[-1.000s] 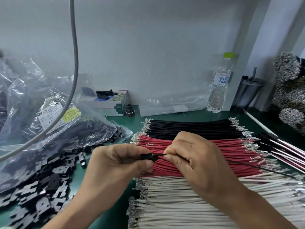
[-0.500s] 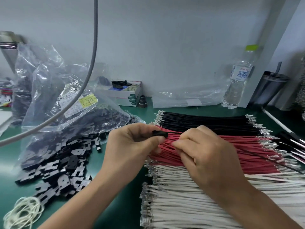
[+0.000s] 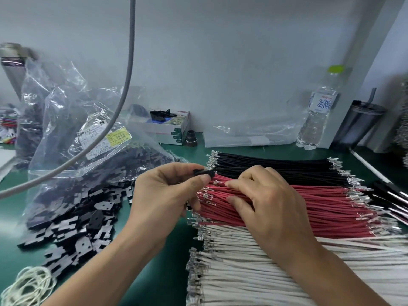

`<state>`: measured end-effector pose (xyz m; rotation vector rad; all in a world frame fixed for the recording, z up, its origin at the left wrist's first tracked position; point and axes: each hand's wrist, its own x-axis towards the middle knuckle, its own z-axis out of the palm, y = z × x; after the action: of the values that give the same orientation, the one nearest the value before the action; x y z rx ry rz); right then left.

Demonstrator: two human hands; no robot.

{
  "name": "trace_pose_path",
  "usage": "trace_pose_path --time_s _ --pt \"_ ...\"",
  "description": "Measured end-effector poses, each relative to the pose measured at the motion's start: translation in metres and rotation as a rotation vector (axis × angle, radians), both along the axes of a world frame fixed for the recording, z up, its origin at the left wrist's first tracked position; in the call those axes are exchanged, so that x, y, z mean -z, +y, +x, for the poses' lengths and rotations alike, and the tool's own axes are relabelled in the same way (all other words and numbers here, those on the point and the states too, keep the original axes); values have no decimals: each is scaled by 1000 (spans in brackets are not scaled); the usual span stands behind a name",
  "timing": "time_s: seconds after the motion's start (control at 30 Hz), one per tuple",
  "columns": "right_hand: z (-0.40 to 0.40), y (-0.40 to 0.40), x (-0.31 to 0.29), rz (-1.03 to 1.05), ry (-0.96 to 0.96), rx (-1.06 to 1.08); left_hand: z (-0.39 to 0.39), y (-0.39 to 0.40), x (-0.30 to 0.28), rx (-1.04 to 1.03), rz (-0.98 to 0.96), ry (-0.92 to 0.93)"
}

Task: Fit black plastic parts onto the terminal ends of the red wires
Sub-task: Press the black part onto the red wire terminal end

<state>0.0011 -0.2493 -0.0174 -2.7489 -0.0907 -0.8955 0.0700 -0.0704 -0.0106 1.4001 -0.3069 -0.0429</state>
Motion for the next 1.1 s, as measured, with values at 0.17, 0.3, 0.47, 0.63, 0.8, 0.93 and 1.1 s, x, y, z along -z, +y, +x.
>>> trace_pose_path --time_s 0.17,0.3,0.47,0.63,0.8,0.93,1.1 --pt "8 4 -4 -8 57 -20 1 1 0 8 -32 18" --pt "7 -5 -14 58 70 -78 4 3 0 -8 -44 30" --pt "4 -12 -16 169 39 -183 6 8 -1 -8 -51 24" --pt "-1 -9 -13 273 -88 -185 6 9 0 1 122 -71" --pt "-5 -4 -12 295 -170 -197 -3 2 -4 133 72 -89" --pt "-8 -2 -11 282 -181 -209 -5 1 -7 121 49 -102" --pt "-9 -7 -12 203 -275 -90 -6 2 -6 105 48 -110"
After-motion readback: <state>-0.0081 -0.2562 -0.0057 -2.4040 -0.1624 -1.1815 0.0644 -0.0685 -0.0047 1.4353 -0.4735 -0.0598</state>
